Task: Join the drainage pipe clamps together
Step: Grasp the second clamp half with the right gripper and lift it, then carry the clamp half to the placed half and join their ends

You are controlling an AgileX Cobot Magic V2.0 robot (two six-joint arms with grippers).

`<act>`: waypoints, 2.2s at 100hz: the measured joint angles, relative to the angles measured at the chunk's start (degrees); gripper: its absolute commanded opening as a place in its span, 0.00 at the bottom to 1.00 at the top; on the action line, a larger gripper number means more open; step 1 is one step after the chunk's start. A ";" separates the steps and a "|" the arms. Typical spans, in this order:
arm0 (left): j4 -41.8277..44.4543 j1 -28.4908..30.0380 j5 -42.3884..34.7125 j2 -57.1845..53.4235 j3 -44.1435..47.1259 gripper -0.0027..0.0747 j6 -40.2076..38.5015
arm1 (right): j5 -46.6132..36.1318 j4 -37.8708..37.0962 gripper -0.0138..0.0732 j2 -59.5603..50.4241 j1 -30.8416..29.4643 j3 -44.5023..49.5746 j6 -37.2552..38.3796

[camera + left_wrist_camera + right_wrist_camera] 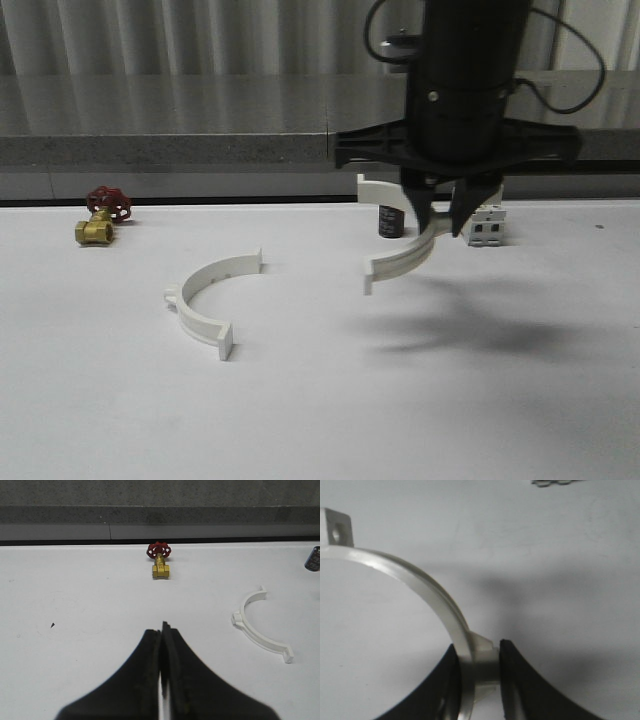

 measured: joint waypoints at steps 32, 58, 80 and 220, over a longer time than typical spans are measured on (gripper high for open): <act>0.00 0.00 0.00 0.00 0.00 0.01 0.00 | -1.79 1.31 0.15 3.85 2.61 -3.35 2.01; 0.00 0.00 0.00 0.00 0.00 0.01 0.00 | -2.46 4.49 0.15 4.02 2.61 -3.34 2.01; 0.00 0.00 0.00 0.00 0.00 0.01 0.00 | -3.66 6.84 0.15 6.23 2.72 -3.34 2.01; -0.09 0.00 0.00 0.00 0.00 0.01 0.00 | -8.86 10.91 0.15 14.29 5.13 -8.03 2.23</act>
